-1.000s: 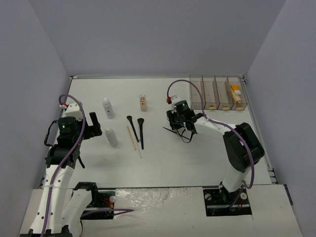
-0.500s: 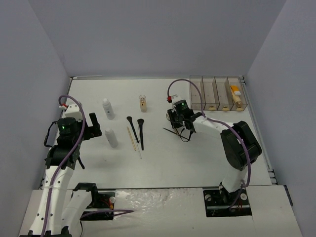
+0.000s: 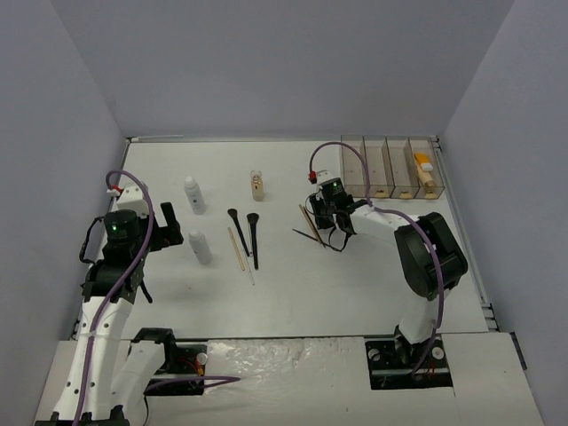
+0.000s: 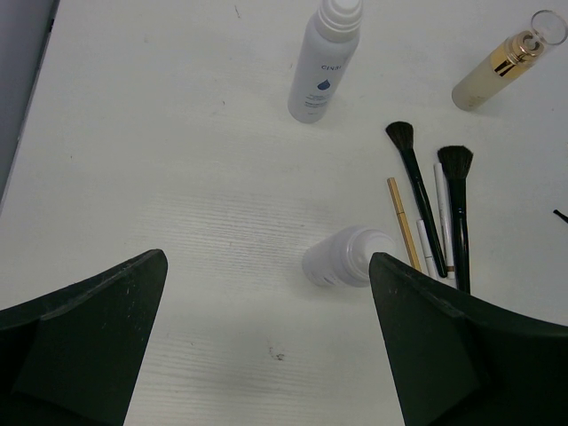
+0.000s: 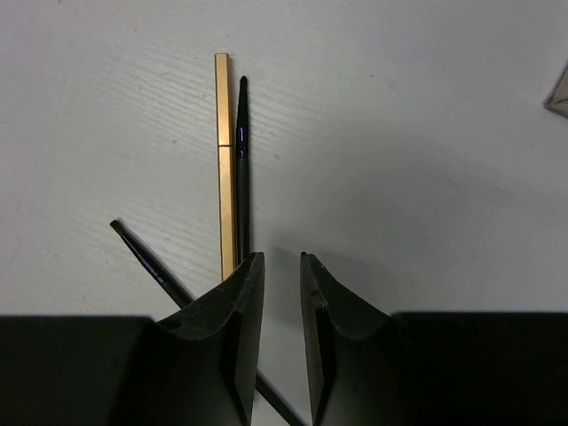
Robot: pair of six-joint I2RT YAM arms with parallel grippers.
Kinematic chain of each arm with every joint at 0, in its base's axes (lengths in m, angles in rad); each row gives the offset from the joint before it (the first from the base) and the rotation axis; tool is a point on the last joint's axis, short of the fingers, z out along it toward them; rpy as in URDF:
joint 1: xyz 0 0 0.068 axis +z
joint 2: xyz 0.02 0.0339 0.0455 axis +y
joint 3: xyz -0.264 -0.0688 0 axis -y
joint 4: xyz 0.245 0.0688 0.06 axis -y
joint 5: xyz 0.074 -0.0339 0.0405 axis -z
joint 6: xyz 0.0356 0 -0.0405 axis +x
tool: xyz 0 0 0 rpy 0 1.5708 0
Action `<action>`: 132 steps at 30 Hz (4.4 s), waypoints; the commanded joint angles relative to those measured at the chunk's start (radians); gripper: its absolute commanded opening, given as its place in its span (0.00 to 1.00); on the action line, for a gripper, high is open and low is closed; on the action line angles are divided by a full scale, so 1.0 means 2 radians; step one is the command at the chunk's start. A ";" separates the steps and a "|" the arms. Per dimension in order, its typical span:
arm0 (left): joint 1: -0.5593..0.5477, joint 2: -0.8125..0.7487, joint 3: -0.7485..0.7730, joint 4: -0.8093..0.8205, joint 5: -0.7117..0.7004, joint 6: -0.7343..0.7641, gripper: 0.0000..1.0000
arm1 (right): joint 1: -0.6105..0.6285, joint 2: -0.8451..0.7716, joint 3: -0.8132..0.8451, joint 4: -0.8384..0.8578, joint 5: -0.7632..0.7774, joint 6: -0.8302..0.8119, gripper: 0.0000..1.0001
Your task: Organize the makeup
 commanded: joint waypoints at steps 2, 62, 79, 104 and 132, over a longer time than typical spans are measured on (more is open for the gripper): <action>0.004 0.004 0.018 0.028 0.003 -0.004 0.97 | 0.000 0.000 0.008 0.022 -0.021 0.004 0.21; 0.004 0.003 0.024 0.026 0.018 0.004 0.97 | -0.262 0.088 0.367 -0.123 0.092 -0.066 0.00; 0.004 0.012 0.029 0.024 0.026 0.007 0.97 | -0.272 0.163 0.401 -0.119 0.093 -0.059 0.41; 0.009 -0.005 0.022 0.028 0.018 0.000 0.97 | 0.244 -0.065 0.023 -0.176 0.387 0.505 0.55; 0.009 -0.010 0.022 0.027 0.011 0.001 0.97 | 0.299 0.074 0.058 -0.232 0.374 0.612 0.31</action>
